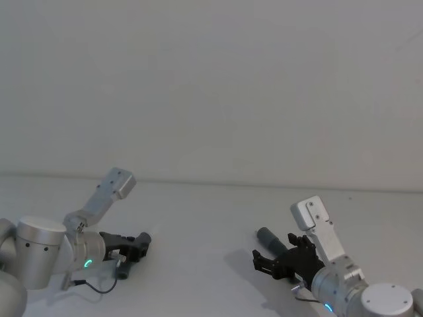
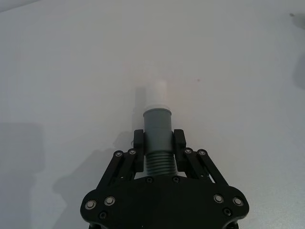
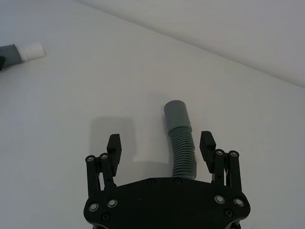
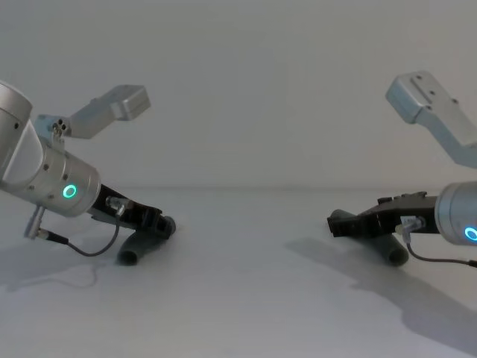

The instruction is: Use both hands to pick up one end of the pipe from the table, align the ends, and insert them.

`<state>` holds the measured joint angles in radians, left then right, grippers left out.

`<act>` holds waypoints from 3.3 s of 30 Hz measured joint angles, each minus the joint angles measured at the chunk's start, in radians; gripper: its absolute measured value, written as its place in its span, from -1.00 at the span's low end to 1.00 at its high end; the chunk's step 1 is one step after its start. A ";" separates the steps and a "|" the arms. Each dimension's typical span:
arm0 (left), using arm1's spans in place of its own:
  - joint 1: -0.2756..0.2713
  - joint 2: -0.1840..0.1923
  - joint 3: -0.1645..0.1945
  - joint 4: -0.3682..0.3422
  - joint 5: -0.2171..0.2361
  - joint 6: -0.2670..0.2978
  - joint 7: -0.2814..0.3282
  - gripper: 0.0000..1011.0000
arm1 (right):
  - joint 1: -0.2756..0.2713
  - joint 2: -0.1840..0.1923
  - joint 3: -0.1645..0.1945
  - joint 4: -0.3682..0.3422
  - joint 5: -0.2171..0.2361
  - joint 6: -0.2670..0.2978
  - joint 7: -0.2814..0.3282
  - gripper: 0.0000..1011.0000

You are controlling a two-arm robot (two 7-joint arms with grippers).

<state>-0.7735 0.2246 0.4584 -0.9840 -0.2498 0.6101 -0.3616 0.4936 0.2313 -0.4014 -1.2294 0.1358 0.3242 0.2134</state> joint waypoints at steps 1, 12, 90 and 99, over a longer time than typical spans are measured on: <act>0.000 0.000 0.000 0.000 0.000 0.000 0.000 -0.35 | 0.000 0.000 0.000 0.000 0.000 0.000 0.000 0.98; 0.000 0.000 0.000 0.000 0.000 0.000 0.000 -0.35 | 0.050 -0.007 -0.011 0.044 -0.015 0.030 0.015 0.98; -0.013 0.000 0.008 0.017 0.008 -0.009 -0.015 -0.35 | 0.225 -0.054 0.024 0.245 -0.005 0.322 0.125 -0.52; -0.071 0.007 0.050 0.079 0.035 -0.074 -0.095 -0.35 | 0.225 -0.054 0.024 0.245 -0.005 0.322 0.127 -0.52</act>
<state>-0.8444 0.2313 0.5083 -0.9048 -0.2147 0.5358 -0.4570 0.7184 0.1774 -0.3775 -0.9847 0.1304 0.6466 0.3400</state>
